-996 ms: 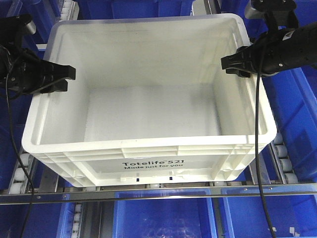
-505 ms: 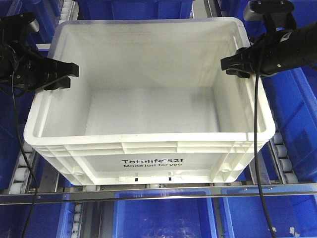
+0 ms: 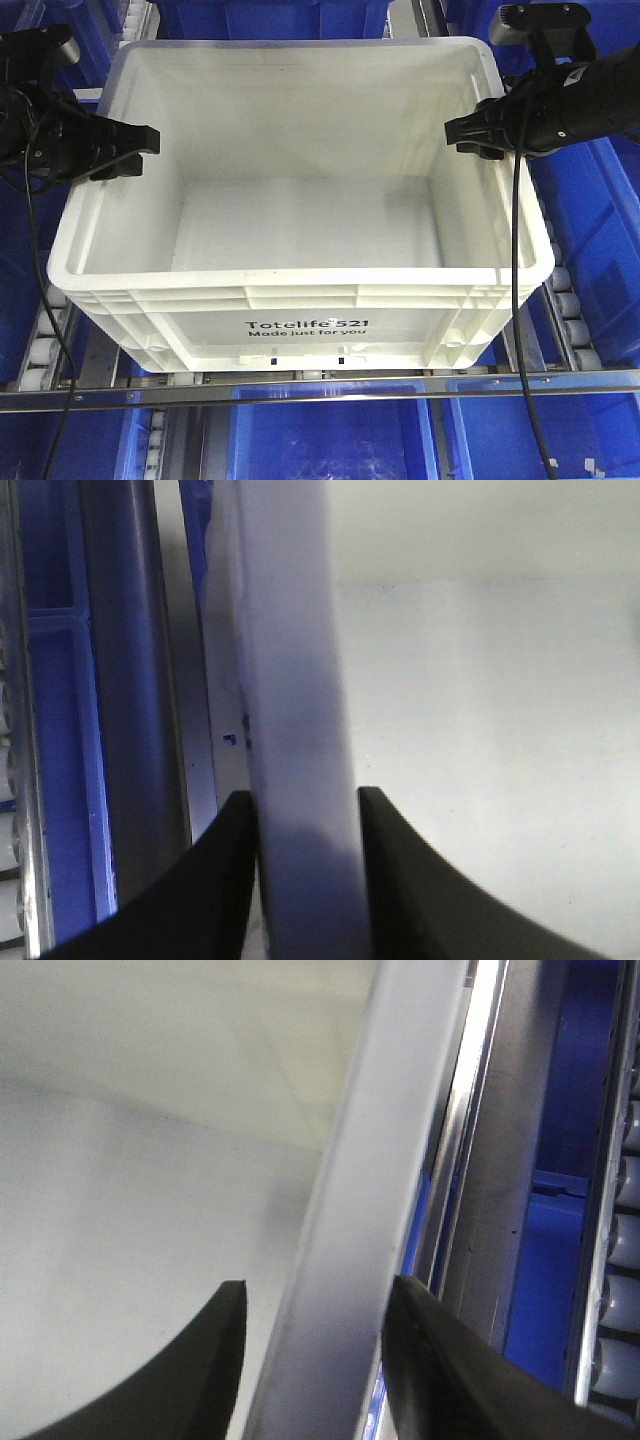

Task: Move bin from left to right shelf
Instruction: 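Lower the tote onto the shelf rollers and push it farther in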

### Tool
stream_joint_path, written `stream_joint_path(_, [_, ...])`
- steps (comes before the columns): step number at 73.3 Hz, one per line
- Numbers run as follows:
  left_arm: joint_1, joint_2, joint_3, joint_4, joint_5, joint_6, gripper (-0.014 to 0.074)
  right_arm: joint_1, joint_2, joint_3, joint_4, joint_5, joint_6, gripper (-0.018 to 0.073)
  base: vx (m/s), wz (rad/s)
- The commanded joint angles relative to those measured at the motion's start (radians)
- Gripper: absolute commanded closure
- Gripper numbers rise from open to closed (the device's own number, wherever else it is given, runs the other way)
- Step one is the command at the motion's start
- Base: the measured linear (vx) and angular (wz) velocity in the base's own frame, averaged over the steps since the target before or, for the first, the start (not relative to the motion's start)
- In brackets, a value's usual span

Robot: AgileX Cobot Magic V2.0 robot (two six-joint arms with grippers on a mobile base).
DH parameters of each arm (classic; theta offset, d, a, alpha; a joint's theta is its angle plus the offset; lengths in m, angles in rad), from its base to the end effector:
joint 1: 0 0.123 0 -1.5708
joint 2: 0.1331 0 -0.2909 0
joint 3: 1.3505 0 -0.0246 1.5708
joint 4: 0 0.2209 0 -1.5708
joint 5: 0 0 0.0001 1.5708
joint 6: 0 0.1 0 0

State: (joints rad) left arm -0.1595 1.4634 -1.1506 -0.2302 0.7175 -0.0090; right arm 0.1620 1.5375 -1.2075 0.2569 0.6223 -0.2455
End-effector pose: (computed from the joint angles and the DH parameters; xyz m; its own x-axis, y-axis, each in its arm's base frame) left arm 0.2813 -0.0605 0.3091 -0.8229 -0.0506 -0.5659 0.0968 0.9690 -0.2275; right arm 0.3080 0.0654 0.3089 -0.7316 -0.1548 -0.6639 -0.2820 0.9554 0.0879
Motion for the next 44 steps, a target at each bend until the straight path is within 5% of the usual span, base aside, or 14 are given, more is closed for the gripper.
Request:
stream_joint_path(1, [-0.001,-0.022,-0.026,0.018,-0.078,0.063,0.0541,-0.008,-0.033,-0.039,-0.027,-0.089,-0.007,0.0497,0.00,0.00])
stream_joint_path(31, [-0.001,-0.022,-0.026,0.018,-0.093,0.063,0.0224,-0.008,-0.033,-0.039,-0.027,-0.092,-0.006,0.0030,0.00,0.00])
stream_joint_path(44, [-0.001,-0.047,-0.026,0.019,-0.108,0.052,0.0191,-0.008,-0.067,-0.040,-0.040,-0.085,-0.007,-0.0047,0.00,0.00])
